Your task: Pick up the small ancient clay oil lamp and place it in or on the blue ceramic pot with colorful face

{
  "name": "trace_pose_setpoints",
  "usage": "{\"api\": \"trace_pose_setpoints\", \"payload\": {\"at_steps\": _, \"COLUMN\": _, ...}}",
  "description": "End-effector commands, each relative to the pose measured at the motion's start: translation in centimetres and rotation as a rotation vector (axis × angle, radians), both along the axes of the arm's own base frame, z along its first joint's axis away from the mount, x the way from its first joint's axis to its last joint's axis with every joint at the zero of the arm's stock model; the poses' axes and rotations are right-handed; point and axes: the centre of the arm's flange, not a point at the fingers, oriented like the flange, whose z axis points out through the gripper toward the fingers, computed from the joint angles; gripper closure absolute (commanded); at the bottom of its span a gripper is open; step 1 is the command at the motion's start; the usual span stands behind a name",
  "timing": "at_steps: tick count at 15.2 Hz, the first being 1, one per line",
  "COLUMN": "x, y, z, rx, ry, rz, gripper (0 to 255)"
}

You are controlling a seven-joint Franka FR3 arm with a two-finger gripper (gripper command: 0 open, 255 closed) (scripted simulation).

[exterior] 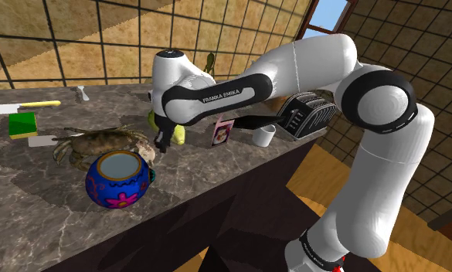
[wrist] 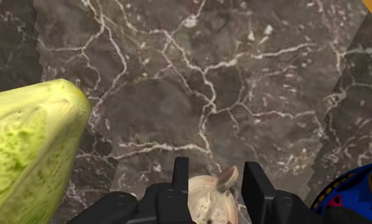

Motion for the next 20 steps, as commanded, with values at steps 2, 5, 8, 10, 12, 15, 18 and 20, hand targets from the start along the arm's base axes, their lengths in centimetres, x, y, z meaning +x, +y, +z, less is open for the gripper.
{"api": "trace_pose_setpoints", "payload": {"at_steps": 2, "x": -1.6, "y": -1.1, "z": -2.5, "rx": 0.142, "ry": -0.183, "rz": 0.002, "gripper": 0}}
{"api": "trace_pose_setpoints", "payload": {"at_steps": 5, "x": -2.9, "y": -1.9, "z": -6.2, "rx": 0.319, "ry": -0.411, "rz": 0.004, "gripper": 0}}
{"api": "trace_pose_setpoints", "payload": {"at_steps": 8, "x": -2.2, "y": -1.5, "z": -7.6, "rx": 0.319, "ry": -0.411, "rz": 0.004, "gripper": 0}}
{"api": "trace_pose_setpoints", "payload": {"at_steps": 10, "x": -1.7, "y": -1.2, "z": -8.5, "rx": 0.319, "ry": -0.411, "rz": 0.004, "gripper": 0}}
{"api": "trace_pose_setpoints", "payload": {"at_steps": 12, "x": -1.3, "y": -1.0, "z": -9.4, "rx": 0.319, "ry": -0.411, "rz": 0.004, "gripper": 0}}
{"api": "trace_pose_setpoints", "payload": {"at_steps": 15, "x": -1.1, "y": -0.9, "z": -9.6, "rx": 0.319, "ry": -0.411, "rz": 0.004, "gripper": 0}}
{"api": "trace_pose_setpoints", "payload": {"at_steps": 18, "x": -1.1, "y": -0.9, "z": -9.6, "rx": 0.319, "ry": -0.411, "rz": 0.004, "gripper": 0}}
{"api": "trace_pose_setpoints", "payload": {"at_steps": 20, "x": -1.1, "y": -0.9, "z": -9.6, "rx": 0.319, "ry": -0.411, "rz": 0.004, "gripper": 0}}
